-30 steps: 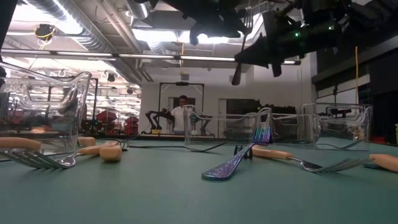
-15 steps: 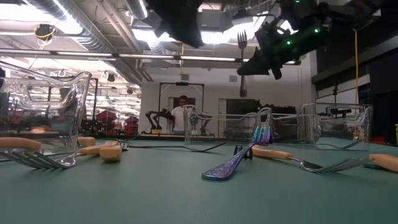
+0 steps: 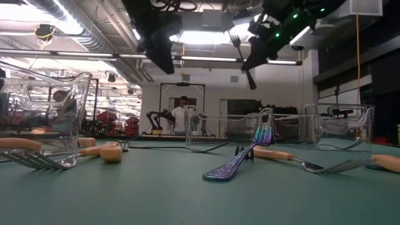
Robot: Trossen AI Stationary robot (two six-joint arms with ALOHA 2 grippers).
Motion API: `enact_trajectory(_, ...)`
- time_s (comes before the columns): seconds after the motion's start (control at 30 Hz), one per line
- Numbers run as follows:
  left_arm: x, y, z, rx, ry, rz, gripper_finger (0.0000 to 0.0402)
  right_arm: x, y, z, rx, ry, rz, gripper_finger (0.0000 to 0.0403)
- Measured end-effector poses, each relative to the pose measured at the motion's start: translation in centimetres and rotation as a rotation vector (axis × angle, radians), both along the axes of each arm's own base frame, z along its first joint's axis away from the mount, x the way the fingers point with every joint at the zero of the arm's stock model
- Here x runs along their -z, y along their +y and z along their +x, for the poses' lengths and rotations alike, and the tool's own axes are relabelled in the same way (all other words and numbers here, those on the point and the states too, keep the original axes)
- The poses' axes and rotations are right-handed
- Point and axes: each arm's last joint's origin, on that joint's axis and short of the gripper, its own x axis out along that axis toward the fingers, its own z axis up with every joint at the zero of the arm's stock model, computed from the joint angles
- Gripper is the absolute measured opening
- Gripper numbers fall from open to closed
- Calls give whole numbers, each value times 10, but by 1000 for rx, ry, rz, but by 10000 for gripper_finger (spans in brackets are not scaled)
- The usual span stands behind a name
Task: Sort silverware by color (type)
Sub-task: Put the black fork into the top left transparent bin
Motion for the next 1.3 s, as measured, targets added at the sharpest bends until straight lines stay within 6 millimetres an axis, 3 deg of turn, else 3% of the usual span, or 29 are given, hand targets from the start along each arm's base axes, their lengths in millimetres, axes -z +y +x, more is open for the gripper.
enact_trajectory(0.3, 19, 8, -8, -38, 54, -19, 90, 32, -23, 20, -127, 212, 27, 0)
enact_trajectory(0.7, 19, 8, -6, -28, 28, -28, 90, 95, -37, 43, -263, 378, 113, 0)
enact_trajectory(1.3, 19, 7, -5, -14, 22, -49, 90, 145, -43, 54, -304, 467, 220, 0)
